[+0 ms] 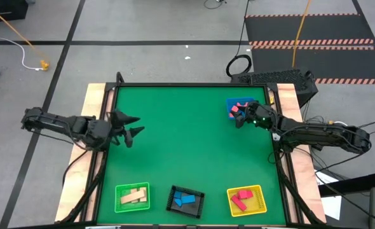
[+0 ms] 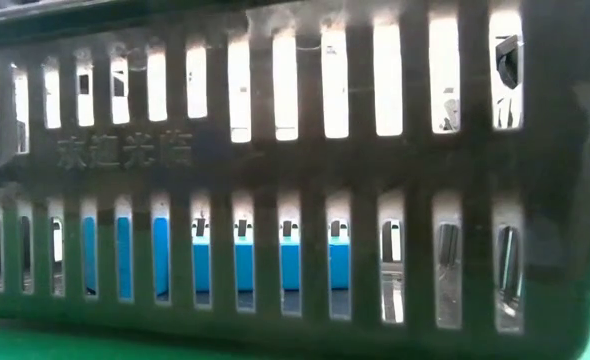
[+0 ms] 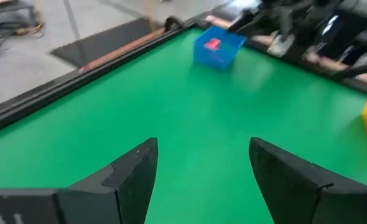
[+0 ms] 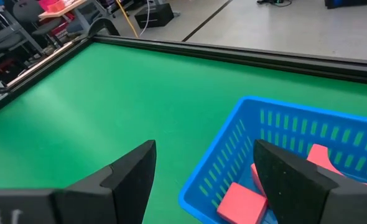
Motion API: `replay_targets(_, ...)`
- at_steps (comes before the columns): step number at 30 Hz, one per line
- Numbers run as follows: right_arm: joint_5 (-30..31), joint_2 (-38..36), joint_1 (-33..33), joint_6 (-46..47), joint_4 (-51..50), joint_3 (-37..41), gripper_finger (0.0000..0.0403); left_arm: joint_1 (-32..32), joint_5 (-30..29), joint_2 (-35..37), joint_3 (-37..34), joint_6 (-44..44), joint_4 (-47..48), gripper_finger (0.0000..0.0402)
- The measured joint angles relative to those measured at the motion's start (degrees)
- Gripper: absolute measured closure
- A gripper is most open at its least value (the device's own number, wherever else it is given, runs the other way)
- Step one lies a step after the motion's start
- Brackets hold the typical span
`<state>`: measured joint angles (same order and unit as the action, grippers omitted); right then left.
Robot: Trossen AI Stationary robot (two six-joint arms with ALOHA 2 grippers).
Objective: Sort & place blocks by color
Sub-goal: Return to Home Position
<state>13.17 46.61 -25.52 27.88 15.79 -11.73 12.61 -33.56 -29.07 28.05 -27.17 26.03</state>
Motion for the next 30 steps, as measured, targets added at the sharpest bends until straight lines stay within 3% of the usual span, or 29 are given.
replay_targets(7, 0.0, 0.0, 0.0, 0.0, 0.0, 0.0, 0.0145, 1.3, 2.0, 0.1, -12.9, 4.6, -23.8, 0.0149)
replay_targets(13, 0.0, 0.0, 0.0, 0.0, 0.1, 0.0, 0.0144, 1.3, 2.1, 0.1, -21.2, 4.6, -36.6, 0.0149)
replay_targets(22, 0.0, 0.0, 0.0, 0.0, 0.2, 0.0, 0.0144, 1.3, 2.1, 0.1, -26.3, 8.3, -47.2, 0.0149)
replay_targets(30, 0.0, 0.0, 0.0, 0.0, 0.2, 0.0, 0.0144, 1.3, 2.1, 0.1, -26.4, 10.4, -46.8, 0.0149)
